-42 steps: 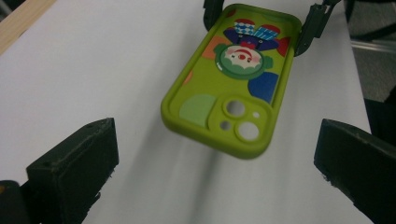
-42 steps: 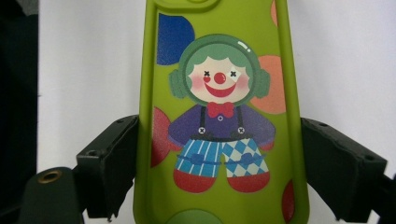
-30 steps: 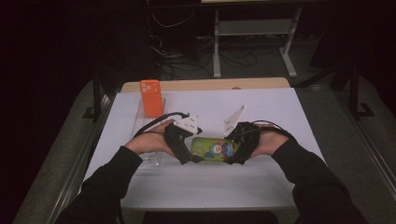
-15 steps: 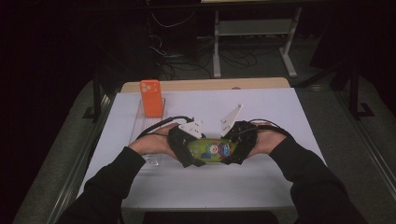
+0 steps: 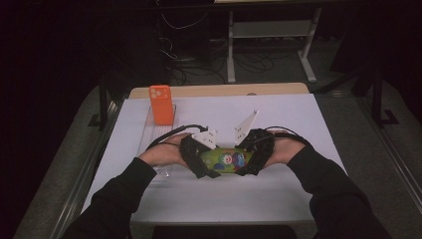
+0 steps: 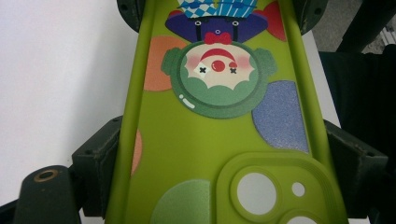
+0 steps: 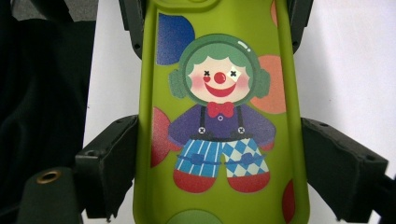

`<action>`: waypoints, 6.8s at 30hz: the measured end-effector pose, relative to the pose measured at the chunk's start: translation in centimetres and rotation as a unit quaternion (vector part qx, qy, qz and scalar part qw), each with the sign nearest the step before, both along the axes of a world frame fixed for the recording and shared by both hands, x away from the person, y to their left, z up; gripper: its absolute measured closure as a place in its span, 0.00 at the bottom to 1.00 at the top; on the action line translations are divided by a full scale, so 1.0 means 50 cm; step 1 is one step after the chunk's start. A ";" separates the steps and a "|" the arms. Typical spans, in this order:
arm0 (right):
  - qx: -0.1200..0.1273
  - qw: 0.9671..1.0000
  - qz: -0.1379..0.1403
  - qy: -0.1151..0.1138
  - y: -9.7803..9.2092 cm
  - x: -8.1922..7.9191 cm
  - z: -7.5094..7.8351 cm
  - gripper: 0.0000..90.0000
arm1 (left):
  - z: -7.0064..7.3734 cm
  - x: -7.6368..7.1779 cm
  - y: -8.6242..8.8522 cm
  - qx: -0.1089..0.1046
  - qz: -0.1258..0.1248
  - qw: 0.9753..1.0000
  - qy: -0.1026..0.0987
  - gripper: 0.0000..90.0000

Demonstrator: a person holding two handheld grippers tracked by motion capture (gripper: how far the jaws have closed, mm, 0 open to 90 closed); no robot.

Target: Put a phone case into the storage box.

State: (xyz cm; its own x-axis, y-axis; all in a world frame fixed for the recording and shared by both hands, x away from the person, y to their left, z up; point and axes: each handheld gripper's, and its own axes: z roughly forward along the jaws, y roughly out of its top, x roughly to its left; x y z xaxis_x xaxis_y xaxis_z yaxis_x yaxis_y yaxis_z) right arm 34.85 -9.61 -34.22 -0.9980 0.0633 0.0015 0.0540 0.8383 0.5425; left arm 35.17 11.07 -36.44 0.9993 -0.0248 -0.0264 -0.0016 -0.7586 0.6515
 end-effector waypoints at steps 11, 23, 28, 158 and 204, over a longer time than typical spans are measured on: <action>0.017 0.999 -0.013 0.024 -0.010 -0.004 -0.014 0.03 | -0.011 -0.016 -0.003 0.008 0.025 1.000 0.004 0.18; 0.078 0.992 -0.099 -0.003 -0.066 0.005 -0.019 0.00 | -0.026 -0.015 0.019 0.021 0.143 0.989 -0.011 0.18; 0.099 0.981 -0.166 -0.002 -0.088 0.000 -0.026 0.00 | -0.027 -0.011 0.028 0.026 0.191 0.981 -0.020 0.18; -0.083 0.782 -0.043 -0.616 0.077 -0.157 -0.202 0.76 | -0.042 -0.033 0.036 0.018 0.265 0.964 0.012 0.18; -0.015 0.858 -0.175 -0.483 0.010 -0.117 -0.165 0.84 | -0.030 -0.035 0.084 -0.029 0.267 0.963 0.004 0.00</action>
State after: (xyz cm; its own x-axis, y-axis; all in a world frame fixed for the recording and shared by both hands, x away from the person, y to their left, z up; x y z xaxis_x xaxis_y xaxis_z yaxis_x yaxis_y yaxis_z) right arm 29.01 -9.13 -42.47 -0.4528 0.3446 -0.8223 -0.1565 0.8772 0.4538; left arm 33.42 15.28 -37.94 0.8695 0.4917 -0.0479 0.3841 -0.6119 0.6914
